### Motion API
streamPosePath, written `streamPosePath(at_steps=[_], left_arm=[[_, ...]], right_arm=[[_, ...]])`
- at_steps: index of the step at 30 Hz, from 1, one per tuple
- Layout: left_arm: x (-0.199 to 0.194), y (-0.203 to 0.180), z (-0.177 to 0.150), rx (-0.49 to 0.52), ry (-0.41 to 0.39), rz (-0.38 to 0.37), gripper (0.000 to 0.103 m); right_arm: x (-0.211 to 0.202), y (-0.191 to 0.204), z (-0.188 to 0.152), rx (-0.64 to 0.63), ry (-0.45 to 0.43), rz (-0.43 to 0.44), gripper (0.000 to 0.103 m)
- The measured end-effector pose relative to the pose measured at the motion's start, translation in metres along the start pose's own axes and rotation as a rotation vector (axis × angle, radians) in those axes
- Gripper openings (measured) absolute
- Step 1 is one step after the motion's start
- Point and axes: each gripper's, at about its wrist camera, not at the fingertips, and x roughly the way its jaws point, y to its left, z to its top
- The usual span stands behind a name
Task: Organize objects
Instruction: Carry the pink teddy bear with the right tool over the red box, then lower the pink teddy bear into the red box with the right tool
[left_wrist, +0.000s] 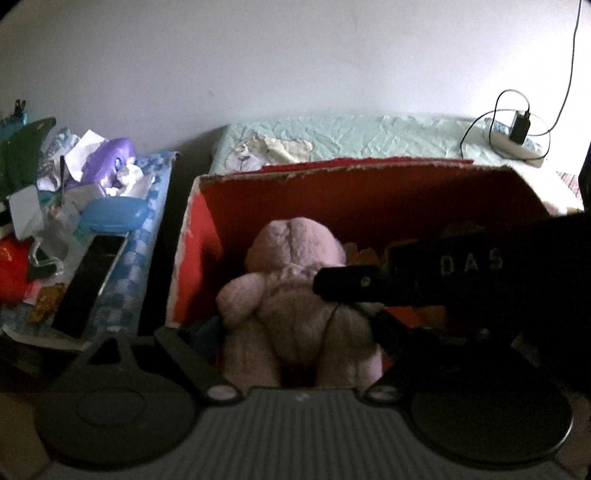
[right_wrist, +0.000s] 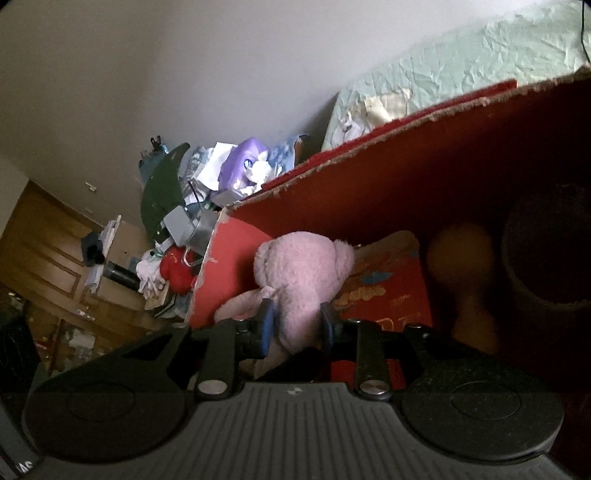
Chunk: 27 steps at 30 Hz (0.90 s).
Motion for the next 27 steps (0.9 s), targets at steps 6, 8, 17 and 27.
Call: streamPosePath(at_steps=[6, 8, 17, 27], left_arm=[[0.003, -0.006, 0.002, -0.003, 0.058, 0.054, 0.089], [0.002, -0.006, 0.003, -0.016, 0.075, 0.062, 0.090], [-0.001, -0.012, 0.006, -0.026, 0.098, 0.119, 0.091], [0.003, -0.015, 0.005, -0.054, 0.125, 0.147, 0.093]], right_arm=[[0.002, 0.002, 0.000, -0.020, 0.025, -0.006, 0.039], [0.002, 0.000, 0.001, -0.008, 0.031, -0.005, 0.041], [0.003, -0.003, 0.002, 0.010, 0.067, 0.018, 0.047], [0.000, -0.004, 0.002, 0.013, 0.050, 0.060, 0.054]])
